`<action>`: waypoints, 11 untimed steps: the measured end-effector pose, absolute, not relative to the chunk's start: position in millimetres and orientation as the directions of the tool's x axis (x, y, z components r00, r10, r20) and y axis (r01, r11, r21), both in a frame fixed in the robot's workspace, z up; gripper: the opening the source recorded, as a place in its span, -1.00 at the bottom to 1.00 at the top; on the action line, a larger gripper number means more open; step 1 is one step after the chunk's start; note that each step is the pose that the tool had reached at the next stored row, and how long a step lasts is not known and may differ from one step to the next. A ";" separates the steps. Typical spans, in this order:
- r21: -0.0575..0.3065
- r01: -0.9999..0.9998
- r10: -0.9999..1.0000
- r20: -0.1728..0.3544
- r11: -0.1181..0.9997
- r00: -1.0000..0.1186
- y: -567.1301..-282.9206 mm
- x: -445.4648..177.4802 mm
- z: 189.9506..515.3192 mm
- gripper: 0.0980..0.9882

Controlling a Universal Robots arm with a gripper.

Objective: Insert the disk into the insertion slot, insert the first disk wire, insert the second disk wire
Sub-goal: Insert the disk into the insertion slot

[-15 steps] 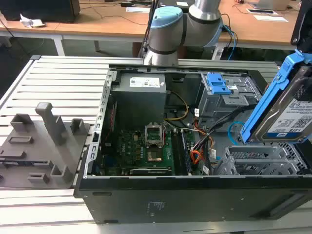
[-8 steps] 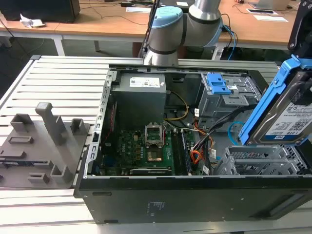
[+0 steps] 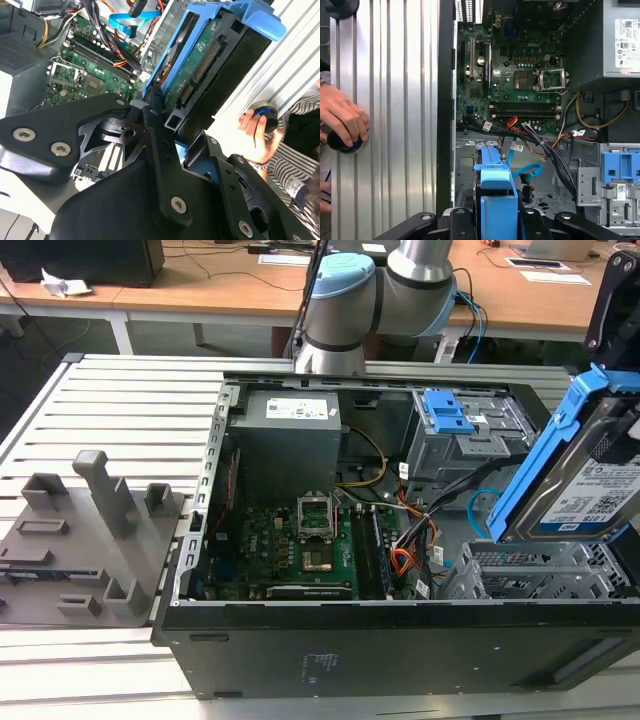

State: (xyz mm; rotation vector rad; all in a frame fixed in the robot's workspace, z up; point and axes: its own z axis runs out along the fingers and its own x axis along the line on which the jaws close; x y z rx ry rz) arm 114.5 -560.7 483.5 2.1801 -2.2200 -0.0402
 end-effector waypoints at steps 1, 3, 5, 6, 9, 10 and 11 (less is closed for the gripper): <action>0.039 -0.999 -1.000 0.003 0.018 -0.018 -560.7 114.5 482.2 -0.40; 0.039 -0.999 -1.000 0.003 0.018 -0.018 -560.7 114.5 480.2 -0.40; 0.039 -0.999 -1.000 0.003 0.018 -0.018 -560.7 114.5 478.8 -0.40; 0.039 -0.999 -1.000 0.003 0.018 -0.018 -560.7 114.5 477.7 -0.40; 0.039 -0.999 -1.000 0.003 0.018 -0.018 -560.7 114.5 475.6 -0.40; 0.039 -0.999 -1.000 0.003 0.018 -0.018 -560.7 114.5 474.9 -0.40; 0.039 -0.999 -1.000 0.003 0.018 -0.018 -560.7 114.5 474.2 -0.40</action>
